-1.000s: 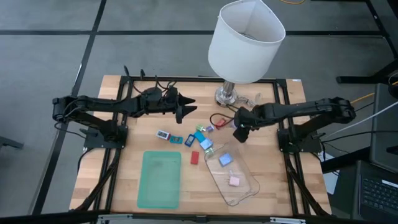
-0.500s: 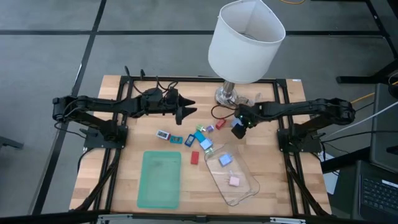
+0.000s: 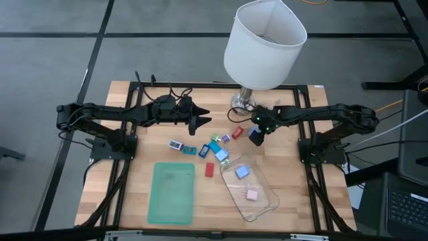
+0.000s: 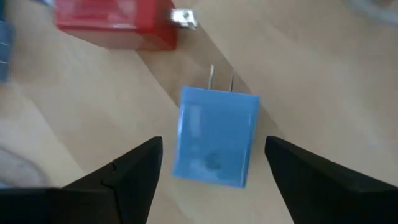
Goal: Pick & Place Office items
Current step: Put the top light blue charger adapter into the transparent bin
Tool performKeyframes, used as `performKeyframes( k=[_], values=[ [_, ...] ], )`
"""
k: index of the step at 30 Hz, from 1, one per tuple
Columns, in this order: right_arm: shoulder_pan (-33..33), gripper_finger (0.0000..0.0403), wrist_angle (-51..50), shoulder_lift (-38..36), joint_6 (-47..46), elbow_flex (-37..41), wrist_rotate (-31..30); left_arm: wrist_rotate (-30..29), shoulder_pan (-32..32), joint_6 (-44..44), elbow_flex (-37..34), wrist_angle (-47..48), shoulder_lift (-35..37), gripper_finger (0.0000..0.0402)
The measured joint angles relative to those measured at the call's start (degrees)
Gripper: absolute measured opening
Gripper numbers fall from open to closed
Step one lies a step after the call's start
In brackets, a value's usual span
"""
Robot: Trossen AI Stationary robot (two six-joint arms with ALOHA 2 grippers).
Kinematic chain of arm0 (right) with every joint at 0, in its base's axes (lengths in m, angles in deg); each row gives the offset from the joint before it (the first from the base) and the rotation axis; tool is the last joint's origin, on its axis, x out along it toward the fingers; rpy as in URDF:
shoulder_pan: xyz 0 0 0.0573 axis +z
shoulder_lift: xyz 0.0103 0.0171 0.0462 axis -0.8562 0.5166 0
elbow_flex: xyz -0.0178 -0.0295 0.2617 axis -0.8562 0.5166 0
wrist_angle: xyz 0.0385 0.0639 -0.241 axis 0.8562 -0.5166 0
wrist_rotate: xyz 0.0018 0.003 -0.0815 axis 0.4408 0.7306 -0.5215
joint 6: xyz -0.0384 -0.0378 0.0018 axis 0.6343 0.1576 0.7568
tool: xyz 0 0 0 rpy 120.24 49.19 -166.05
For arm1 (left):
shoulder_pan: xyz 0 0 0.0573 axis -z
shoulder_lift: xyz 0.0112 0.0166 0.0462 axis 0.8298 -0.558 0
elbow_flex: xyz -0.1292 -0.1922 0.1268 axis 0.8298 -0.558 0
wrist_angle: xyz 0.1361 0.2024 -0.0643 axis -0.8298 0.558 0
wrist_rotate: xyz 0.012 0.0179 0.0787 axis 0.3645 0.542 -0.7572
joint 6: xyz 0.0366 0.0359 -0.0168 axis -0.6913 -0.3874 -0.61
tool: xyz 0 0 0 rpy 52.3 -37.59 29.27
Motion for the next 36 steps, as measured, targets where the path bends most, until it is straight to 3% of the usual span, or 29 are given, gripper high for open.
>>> performKeyframes(
  k=[10, 15, 16, 24, 36],
  values=[
    [-0.57, 0.0288, 4.84, 10.09, 2.68, -0.35, -0.54, 0.02, 0.00, 0.22, 0.00, 1.20, 0.00, 0.0223],
    [-0.55, 0.0221, 5.30, 9.62, -0.23, -0.26, -1.13, 0.01, 0.00, 0.23, 0.01, 1.14, 0.00, 0.0223],
    [-0.51, 0.0205, 5.83, 9.09, -0.84, -0.23, -1.05, 0.00, 0.00, 0.20, 0.02, 0.97, 0.00, 0.0223],
    [0.36, 0.0205, 6.04, 2.85, -7.87, 0.20, 5.10, 0.00, -0.08, 0.79, 0.01, -3.44, 0.00, 0.0223],
    [8.76, 0.0205, 7.97, -16.22, -22.77, 0.15, 8.13, 2.03, -1.31, -1.75, 0.02, -3.55, 0.00, 0.0223]
  ],
)
